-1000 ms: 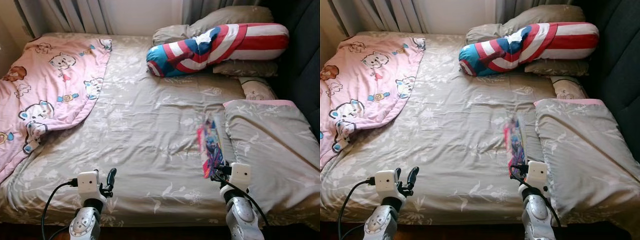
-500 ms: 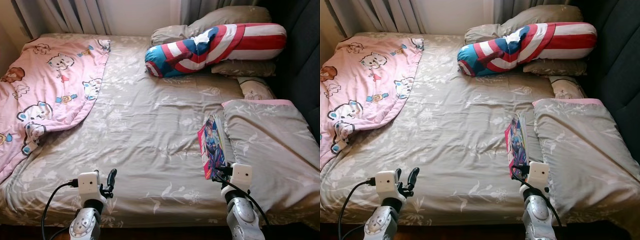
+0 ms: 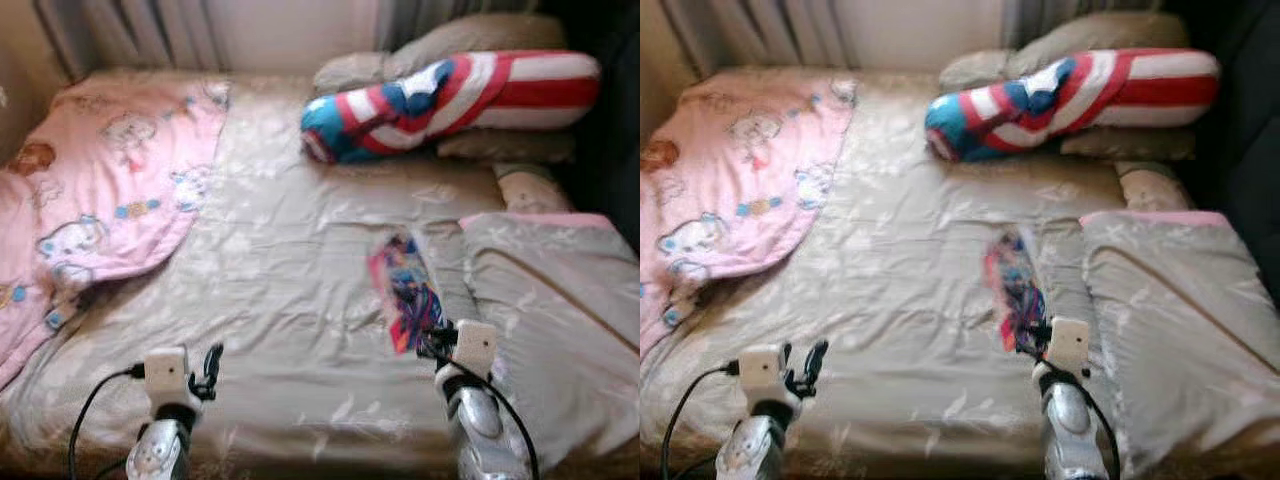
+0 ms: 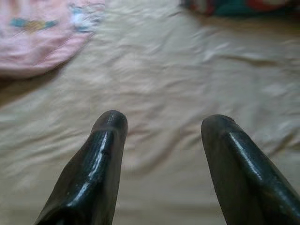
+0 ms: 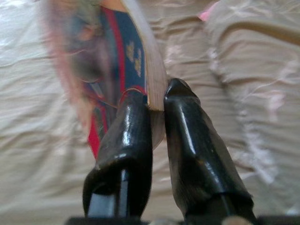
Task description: Clean up the room
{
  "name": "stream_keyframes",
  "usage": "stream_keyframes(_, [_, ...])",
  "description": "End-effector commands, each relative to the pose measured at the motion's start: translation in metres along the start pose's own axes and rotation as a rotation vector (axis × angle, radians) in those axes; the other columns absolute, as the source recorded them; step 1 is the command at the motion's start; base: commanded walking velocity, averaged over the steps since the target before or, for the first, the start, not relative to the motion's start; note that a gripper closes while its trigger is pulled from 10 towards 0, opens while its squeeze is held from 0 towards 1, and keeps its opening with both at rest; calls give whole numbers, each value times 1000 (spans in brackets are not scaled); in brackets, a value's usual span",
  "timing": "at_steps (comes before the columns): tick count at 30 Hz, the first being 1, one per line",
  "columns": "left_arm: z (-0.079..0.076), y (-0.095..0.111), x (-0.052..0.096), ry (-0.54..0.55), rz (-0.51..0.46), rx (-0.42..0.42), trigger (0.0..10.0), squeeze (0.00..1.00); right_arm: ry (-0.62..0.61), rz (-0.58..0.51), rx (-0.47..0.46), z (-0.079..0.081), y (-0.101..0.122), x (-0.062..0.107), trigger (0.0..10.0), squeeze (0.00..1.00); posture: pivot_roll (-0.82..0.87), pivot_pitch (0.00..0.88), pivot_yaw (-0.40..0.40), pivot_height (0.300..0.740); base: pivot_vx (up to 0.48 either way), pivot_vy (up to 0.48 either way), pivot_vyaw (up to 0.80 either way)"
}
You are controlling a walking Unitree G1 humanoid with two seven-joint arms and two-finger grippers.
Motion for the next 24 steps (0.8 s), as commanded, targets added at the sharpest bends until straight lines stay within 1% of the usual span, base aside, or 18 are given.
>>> stream_keyframes(1, [4, -9, 7, 3, 35, -9, 10000, 0, -6, -39, -11, 1, 8, -2, 10000, 0, 3, 157, -47, 740, 0, 0, 0])
stream_keyframes(8, [6, -10, 8, 5, 38, -15, 10000, 0, -22, -31, -9, -3, 5, -1, 10000, 0, 1, 161, -45, 740, 0, 0, 0])
stream_keyframes(14, [5, -10, 9, 0, 40, -14, 10000, 0, -29, -33, -19, -4, 5, -1, 10000, 0, 1, 162, -44, 740, 0, 0, 0])
stream_keyframes(19, [5, -10, 9, -1, 40, -15, 10000, 0, -20, -29, -43, -2, 4, -1, 10000, 0, 4, 165, -43, 740, 0, 0, 0])
stream_keyframes(24, [6, -11, 10, -1, 42, -17, 10000, 0, -7, -30, -48, 1, 4, -1, 10000, 0, 4, 168, -42, 740, 0, 0, 0])
Point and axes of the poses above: a point about 5 cm out from each wrist's last joint towards the gripper, its own x axis pointing back from the gripper into the wrist, its own y axis along the axis of the wrist's last joint, z = x × y, the point moved 4 cm from there along -x, pointing out of the wrist towards the gripper, and after that the axes turned 15 degrees about -x, right-handed, at the moved point
